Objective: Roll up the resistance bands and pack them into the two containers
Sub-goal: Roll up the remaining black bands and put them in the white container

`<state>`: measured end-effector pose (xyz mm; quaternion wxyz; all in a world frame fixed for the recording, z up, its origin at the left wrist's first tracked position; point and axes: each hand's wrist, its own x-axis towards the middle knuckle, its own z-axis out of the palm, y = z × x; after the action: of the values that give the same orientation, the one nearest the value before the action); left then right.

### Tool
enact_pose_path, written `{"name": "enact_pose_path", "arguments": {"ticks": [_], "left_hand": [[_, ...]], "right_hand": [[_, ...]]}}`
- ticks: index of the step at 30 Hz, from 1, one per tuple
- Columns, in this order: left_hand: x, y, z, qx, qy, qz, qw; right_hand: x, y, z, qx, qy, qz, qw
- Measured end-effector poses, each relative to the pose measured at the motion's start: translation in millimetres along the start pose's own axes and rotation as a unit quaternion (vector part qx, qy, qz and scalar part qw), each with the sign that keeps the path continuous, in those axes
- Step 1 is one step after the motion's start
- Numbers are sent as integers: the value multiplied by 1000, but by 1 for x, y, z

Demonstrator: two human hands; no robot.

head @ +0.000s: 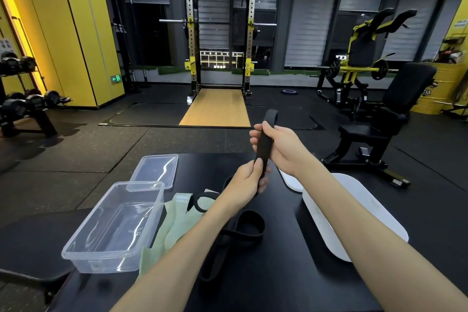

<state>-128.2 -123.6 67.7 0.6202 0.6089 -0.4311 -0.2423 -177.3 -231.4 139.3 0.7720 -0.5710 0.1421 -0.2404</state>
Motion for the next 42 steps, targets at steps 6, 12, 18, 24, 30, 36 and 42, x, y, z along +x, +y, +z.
{"name": "enact_pose_path", "arguments": {"ticks": [6,12,18,24,30,36,42], "left_hand": [[15,12,8,-88,1,-7,996],[8,-9,3,-49,-49,-41,997],[10,-8,10,-69,15,-55,996],[27,-3,6,-169,38,-66,983],[22,-25,5,-115,-3,-72,991],[17,-53,-16,126,57,-62,988],[17,-47,-11,-26,96,-107,989]], "right_hand": [[-2,3,-4,-62,-10,32,998],[11,2,-10,9,-15,68,998],[26,6,-6,32,-3,71,997],[24,20,-24,-83,-51,140,985],[34,23,-23,-117,-10,120,986],[51,23,-15,-115,28,86,989],[62,19,-9,-90,9,53,995]]}}
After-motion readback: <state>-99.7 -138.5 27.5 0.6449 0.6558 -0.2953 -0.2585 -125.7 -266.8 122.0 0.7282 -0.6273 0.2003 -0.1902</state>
